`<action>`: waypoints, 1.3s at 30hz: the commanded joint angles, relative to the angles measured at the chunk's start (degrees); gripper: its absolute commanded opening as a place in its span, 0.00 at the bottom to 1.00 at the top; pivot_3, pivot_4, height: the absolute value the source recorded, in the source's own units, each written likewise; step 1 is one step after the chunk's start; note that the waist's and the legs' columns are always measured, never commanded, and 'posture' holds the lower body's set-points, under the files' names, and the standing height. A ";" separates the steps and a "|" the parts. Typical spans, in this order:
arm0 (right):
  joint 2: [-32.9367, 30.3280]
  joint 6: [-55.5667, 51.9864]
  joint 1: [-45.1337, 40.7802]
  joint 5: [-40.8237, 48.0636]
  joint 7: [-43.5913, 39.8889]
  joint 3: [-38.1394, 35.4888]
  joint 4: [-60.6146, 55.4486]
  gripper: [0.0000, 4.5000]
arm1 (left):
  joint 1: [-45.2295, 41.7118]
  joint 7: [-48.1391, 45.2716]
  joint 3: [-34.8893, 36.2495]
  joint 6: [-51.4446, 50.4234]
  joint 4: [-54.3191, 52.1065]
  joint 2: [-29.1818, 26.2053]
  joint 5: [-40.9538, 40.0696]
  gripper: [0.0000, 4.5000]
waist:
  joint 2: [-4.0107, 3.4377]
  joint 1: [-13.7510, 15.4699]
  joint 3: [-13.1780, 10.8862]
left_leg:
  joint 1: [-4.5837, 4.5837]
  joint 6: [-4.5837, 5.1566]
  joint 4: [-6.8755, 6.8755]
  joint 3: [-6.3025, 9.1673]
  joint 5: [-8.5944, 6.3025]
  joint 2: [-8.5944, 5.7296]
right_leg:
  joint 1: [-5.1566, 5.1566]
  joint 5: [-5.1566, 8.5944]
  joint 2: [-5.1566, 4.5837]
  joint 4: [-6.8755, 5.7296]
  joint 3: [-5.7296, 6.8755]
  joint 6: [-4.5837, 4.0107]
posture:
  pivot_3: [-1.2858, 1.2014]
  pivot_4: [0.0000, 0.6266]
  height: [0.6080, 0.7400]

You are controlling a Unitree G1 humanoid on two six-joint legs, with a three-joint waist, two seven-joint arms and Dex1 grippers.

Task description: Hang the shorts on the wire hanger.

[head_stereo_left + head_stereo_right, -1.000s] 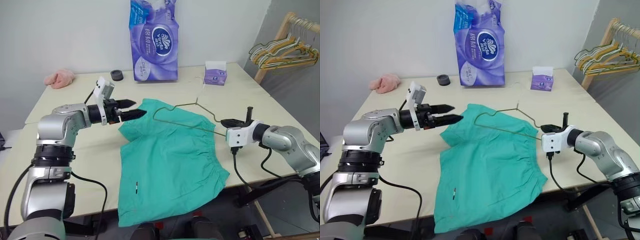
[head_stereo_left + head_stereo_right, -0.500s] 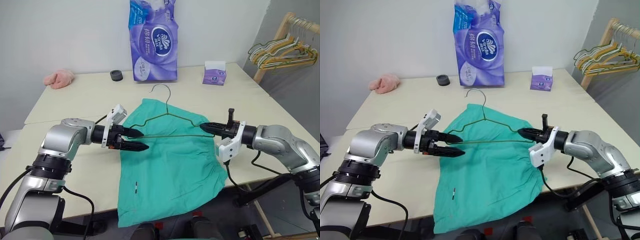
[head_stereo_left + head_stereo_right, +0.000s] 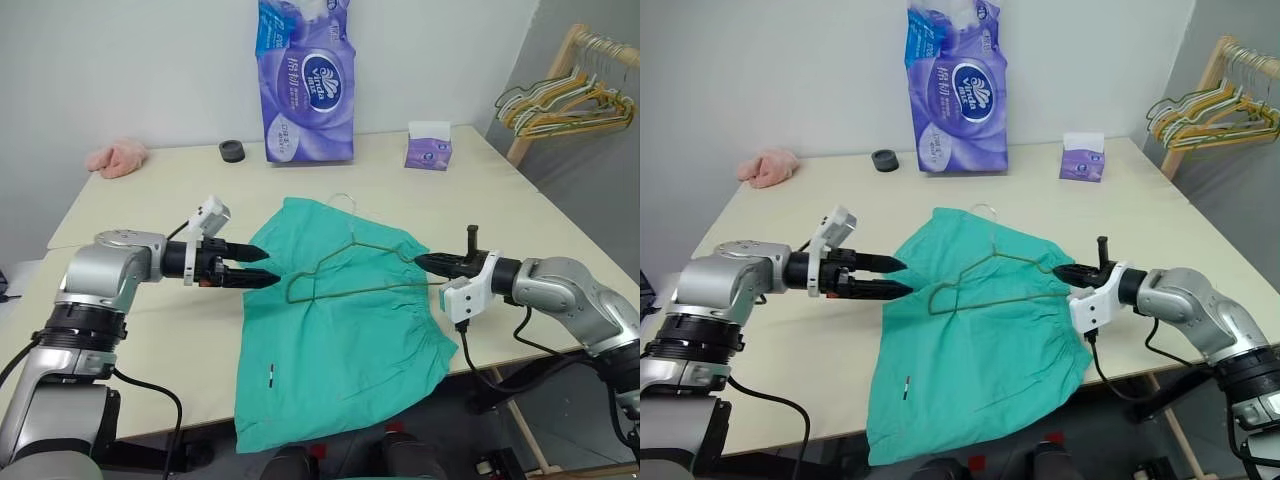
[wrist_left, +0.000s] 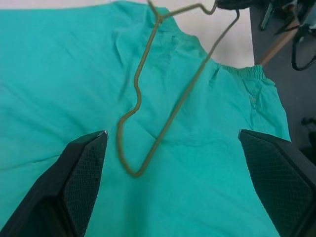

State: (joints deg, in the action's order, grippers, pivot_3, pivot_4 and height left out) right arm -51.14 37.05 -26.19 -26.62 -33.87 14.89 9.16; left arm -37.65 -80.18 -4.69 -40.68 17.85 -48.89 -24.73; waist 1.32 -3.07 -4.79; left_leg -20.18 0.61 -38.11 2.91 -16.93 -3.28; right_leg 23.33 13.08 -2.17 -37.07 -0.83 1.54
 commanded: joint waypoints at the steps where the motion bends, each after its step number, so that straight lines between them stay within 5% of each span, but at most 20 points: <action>1: -0.32 2.31 -1.88 2.71 0.91 -2.80 -1.94 0.01 | -0.45 -2.74 -0.13 2.67 -0.41 -1.65 1.09 1.00 | 0.00 -0.04 0.00 | 0.00 0.00 0.00 0.00 0.00 0.01 | 0.00 0.00 0.00 0.00 0.00 0.00 | 0.49 0.07 1.00; 12: -2.38 0.19 1.18 6.32 -5.79 -1.48 -3.28 0.01 | -0.44 -3.19 -1.61 4.89 1.06 0.33 3.54 1.00 | 0.01 0.17 0.01 | -0.02 0.01 -0.02 -0.01 0.00 0.01 | 0.00 0.00 0.00 0.00 0.01 0.00 | 0.48 0.07 1.00; 24: -0.46 -13.13 7.41 6.80 -13.30 -0.42 -7.10 0.01 | 8.44 -3.52 -2.54 -2.28 -17.27 0.97 -2.52 1.00 | -0.01 -0.13 0.00 | 0.03 0.04 -0.03 -0.04 -0.03 0.09 | -0.01 0.01 0.03 -0.06 -0.01 -0.01 | 0.48 0.08 1.00; 27: -0.25 -14.71 7.24 6.63 -13.10 -1.12 -6.76 0.14 | 8.57 -2.62 -2.17 -2.73 -18.00 1.34 -3.07 1.00 | -0.01 -0.02 0.00 | 0.03 0.04 -0.04 -0.04 -0.03 0.08 | -0.02 0.01 0.03 -0.04 0.00 0.00 | 0.49 0.08 1.00; 37: 0.50 -32.87 6.61 15.29 -23.37 -2.70 -9.43 0.88 | 9.77 -0.96 -1.79 -2.48 -19.38 1.49 -4.46 1.00 | 0.00 0.20 0.00 | 0.07 0.04 -0.03 -0.04 -0.03 0.08 | -0.05 0.01 0.02 -0.04 0.01 0.00 | 0.49 0.07 1.00; 39: 0.87 -37.71 6.00 16.41 -24.96 -2.66 -10.34 0.88 | 9.89 -0.92 -1.87 -2.33 -19.59 1.52 -4.55 1.00 | -0.01 0.24 0.01 | 0.06 0.04 -0.04 -0.02 -0.03 0.09 | -0.05 0.01 0.02 -0.04 0.02 -0.01 | 0.49 0.07 1.00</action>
State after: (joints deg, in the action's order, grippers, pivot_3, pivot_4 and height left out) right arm -50.34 2.73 -18.88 -12.05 -57.40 14.10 0.91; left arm -27.51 -81.28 -7.82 -43.44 -0.08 -47.27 -28.21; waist 1.31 -2.83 -4.78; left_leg -20.12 0.66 -38.14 2.88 -16.96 -3.19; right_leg 23.27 13.08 -2.15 -37.11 -0.81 1.54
